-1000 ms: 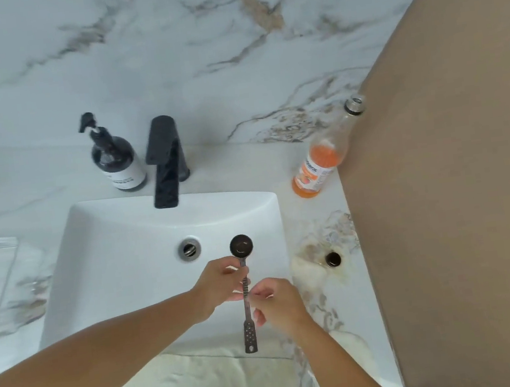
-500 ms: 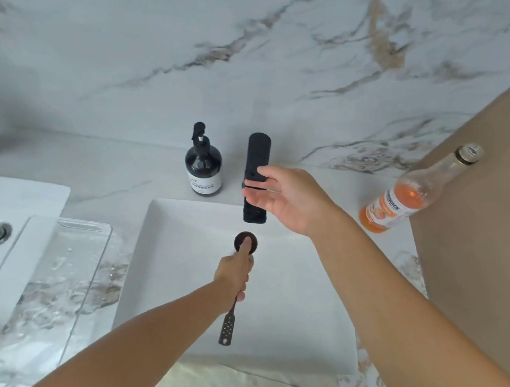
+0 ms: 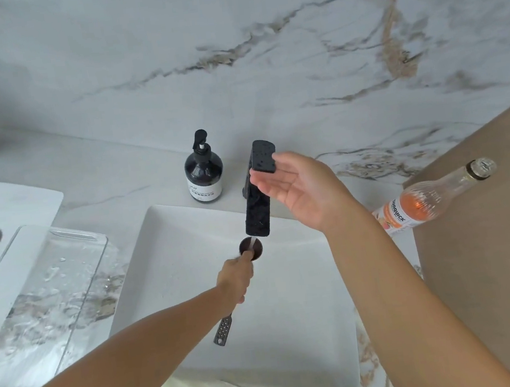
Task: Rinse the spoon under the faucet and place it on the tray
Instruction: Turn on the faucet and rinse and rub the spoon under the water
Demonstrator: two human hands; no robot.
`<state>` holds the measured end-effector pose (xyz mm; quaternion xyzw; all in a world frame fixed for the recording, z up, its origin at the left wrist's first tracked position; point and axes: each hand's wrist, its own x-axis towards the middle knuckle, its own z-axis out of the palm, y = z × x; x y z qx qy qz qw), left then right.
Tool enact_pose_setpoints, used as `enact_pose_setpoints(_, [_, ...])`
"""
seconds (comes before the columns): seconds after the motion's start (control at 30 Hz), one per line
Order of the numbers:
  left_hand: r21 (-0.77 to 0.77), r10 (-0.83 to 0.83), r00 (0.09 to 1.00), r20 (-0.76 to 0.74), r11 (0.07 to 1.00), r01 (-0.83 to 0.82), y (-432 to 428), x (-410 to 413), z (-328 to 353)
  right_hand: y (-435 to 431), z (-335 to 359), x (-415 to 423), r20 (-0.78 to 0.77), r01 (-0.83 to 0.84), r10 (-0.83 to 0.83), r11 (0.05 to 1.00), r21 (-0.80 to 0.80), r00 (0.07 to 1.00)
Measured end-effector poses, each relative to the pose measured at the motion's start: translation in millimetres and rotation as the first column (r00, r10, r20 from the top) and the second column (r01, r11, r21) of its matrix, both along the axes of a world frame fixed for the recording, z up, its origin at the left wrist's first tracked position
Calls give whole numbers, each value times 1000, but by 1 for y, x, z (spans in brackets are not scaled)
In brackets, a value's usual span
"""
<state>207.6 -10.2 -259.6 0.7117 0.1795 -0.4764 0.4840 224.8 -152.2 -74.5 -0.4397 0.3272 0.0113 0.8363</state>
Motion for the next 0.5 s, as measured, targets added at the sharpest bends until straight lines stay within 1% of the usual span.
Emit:
enact_pose_setpoints(0.07, [15,-15,999,39,1000,14,-1,5,2,-4,-12,-7,-5,5,-5,1000,-20,1000])
enact_pose_setpoints(0.1, [15,-28,998,52,1000,27,-1,8,2,-6,-20,-13,-38,44,-46,997,-64,998])
enact_pose_setpoints(0.13, [3,-28,999,47,1000,28,-1,9,2,-7,-32,-19,-91,106,-117,987,-122,989])
enact_pose_setpoints(0.2, [-62,4,1000,3,998,-4,1,12,3,-1,-64,-35,-228,213,-263,952,-222,937])
enact_pose_setpoints(0.23, [-107,23,1000,-21,994,-26,1,12,4,7,-80,-45,-301,201,-274,947,-251,913])
enact_pose_setpoints(0.27, [-151,43,998,-44,987,-50,2,13,5,19,-96,-56,-380,130,-226,956,-262,897])
enact_pose_setpoints(0.3, [-195,71,995,-75,977,-84,2,13,7,35,-112,-68,-462,-2,-118,968,-252,879])
enact_pose_setpoints(0.37, [-247,132,982,-132,956,-162,1,13,9,69,-136,-89,-583,-299,162,943,-148,797])
enact_pose_setpoints(0.4, [-251,155,977,-147,950,-188,0,13,10,83,-145,-99,-593,-364,255,929,-69,763])
enact_pose_setpoints(0.43, [-250,160,975,-152,948,-195,-1,14,11,93,-150,-106,-566,-356,306,934,22,766])
enact_pose_setpoints(0.47, [-249,144,979,-143,952,-176,-2,15,12,99,-152,-113,-516,-312,319,945,103,795])
enact_pose_setpoints(0.5, [-261,128,982,-139,952,-161,-3,17,12,101,-154,-118,-479,-267,301,954,139,825])
